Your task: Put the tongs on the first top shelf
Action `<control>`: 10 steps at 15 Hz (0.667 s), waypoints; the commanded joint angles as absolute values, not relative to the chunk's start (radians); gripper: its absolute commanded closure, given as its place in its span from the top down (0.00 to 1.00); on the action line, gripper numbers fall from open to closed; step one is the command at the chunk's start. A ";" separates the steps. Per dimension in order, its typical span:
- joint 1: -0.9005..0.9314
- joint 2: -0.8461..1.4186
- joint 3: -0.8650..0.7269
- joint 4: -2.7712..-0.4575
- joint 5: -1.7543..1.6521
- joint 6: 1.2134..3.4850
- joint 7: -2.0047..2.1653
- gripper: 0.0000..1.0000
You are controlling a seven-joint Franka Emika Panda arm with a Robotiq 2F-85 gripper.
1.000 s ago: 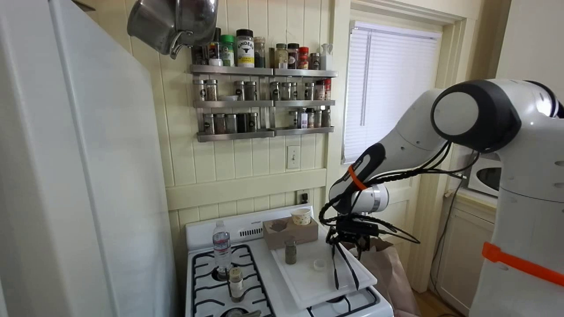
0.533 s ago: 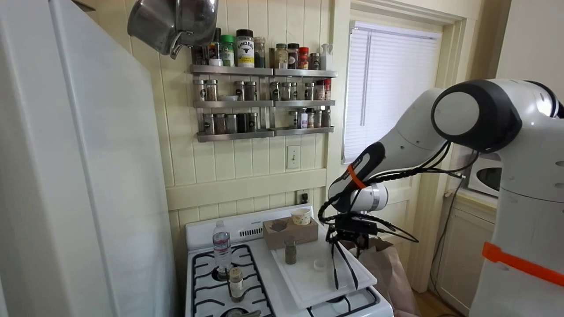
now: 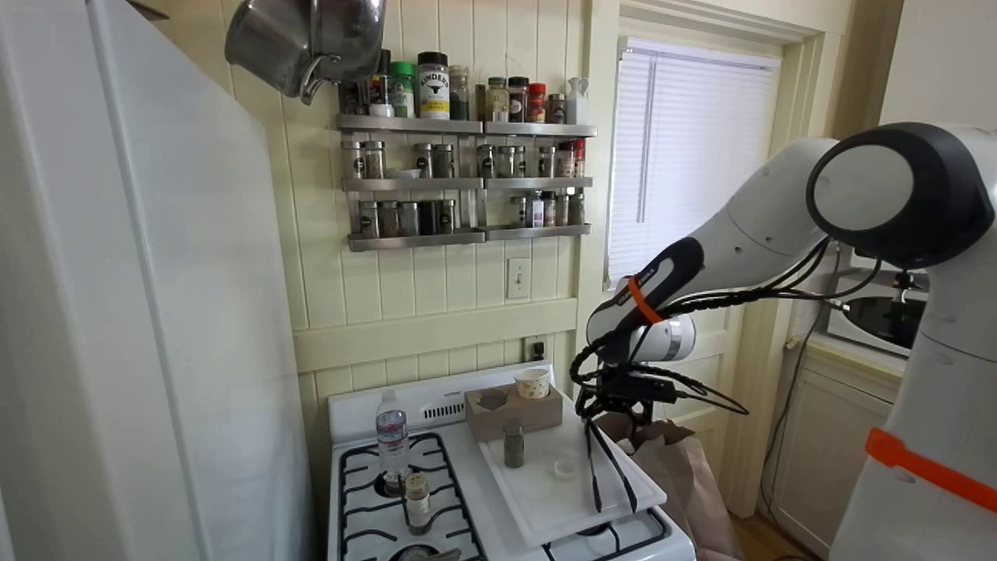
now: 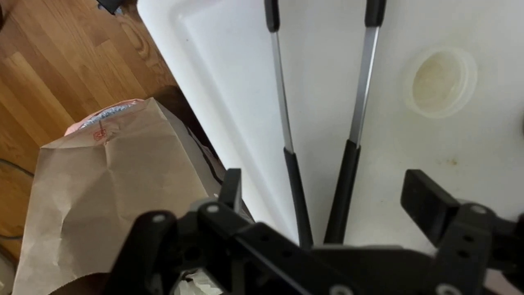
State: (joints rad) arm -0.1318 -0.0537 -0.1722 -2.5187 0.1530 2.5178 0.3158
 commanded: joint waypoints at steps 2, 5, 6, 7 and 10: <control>-0.144 -0.060 -0.164 -2.549 0.131 2.506 0.276 1.00; -0.156 -0.082 -0.171 -2.585 0.098 2.510 0.288 1.00; -0.162 -0.085 -0.174 -2.593 0.089 2.509 0.293 1.00; -0.170 -0.086 -0.178 -2.600 0.083 2.511 0.297 1.00; -0.192 -0.092 -0.192 -2.618 0.084 2.518 0.294 0.78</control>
